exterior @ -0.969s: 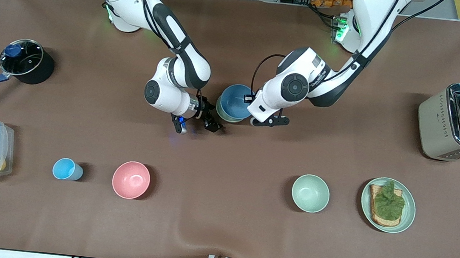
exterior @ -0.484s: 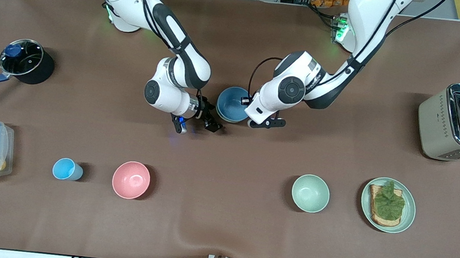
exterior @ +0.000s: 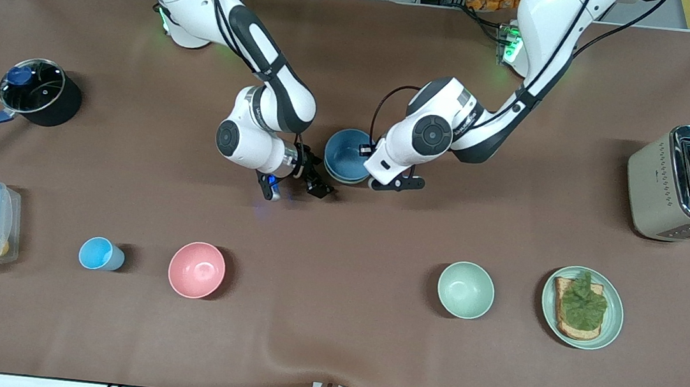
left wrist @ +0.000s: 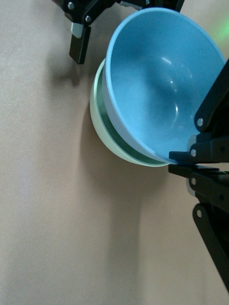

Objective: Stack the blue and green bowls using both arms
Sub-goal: 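Lower the blue bowl into the green bowl with the left gripper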

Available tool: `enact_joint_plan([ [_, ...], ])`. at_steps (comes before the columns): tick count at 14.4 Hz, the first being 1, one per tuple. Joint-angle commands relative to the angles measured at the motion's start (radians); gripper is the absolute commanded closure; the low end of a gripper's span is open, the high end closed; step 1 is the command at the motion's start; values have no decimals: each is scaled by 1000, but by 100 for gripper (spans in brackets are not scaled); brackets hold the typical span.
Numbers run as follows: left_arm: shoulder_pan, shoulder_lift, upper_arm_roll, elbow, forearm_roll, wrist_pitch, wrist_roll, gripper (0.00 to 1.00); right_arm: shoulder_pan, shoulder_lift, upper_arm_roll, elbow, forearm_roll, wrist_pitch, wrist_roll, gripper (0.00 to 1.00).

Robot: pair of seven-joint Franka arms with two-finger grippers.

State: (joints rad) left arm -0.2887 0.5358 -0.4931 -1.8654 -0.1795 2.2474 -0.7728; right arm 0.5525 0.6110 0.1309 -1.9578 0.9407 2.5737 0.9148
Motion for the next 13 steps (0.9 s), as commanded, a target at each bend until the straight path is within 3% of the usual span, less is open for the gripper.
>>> enact_joint_plan([
  [1, -14, 16, 7, 11, 15, 12, -16, 100, -5, -27, 1, -26, 26, -4, -25, 0],
  [9, -15, 23, 7, 22, 31, 12, -58, 100, -5, -27, 1, -27, 26, -4, -25, 0],
  [13, -32, 27, 8, 28, 99, 12, -121, 100, -5, -27, 1, -27, 26, -4, -25, 0],
])
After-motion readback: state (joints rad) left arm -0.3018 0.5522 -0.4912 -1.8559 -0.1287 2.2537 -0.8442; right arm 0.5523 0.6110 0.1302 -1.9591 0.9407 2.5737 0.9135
